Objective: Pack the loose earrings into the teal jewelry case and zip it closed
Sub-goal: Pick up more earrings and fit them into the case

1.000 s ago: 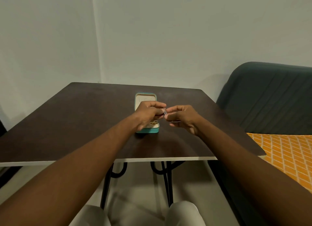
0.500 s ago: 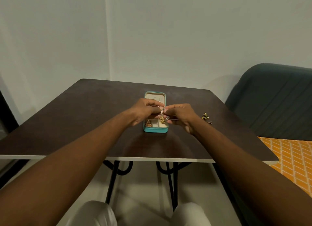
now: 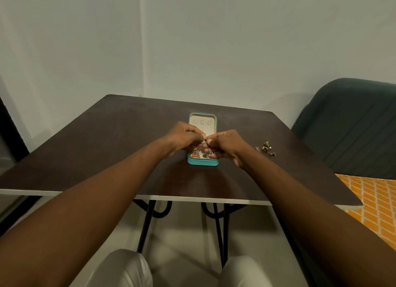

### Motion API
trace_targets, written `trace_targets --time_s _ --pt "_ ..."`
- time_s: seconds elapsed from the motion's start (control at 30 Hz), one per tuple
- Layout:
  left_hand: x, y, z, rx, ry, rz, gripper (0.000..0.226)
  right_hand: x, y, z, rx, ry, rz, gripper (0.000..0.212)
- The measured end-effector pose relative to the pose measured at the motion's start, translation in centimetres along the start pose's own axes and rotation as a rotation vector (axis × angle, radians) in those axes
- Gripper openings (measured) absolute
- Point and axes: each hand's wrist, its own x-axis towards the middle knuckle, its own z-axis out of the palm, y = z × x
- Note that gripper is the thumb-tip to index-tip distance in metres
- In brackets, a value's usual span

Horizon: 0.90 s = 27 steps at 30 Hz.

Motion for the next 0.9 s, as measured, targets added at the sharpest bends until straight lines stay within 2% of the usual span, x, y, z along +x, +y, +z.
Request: trace_targets --time_s 0.33,0.53,0.7,0.9 --pt "-0.1 0.5 0.2 0.167 -0.007 -0.095 0.012 1.1 -0.4 0.6 -0.13 0.016 0.088 0.018" --pt "0.1 0.7 0.7 0.262 0.005 -0.184 0.019 1.0 -0.6 0.8 -0.14 0.015 0.135 0.018" --pt "0.3 0.8 0.9 0.315 0.02 -0.233 0.028 0.8 -0.8 0.8 -0.343 0.014 0.084 0.019" --pt "0.1 1.1 0.8 0.294 -0.004 -0.292 0.027 0.6 -0.5 0.6 -0.426 0.038 -0.006 0.022"
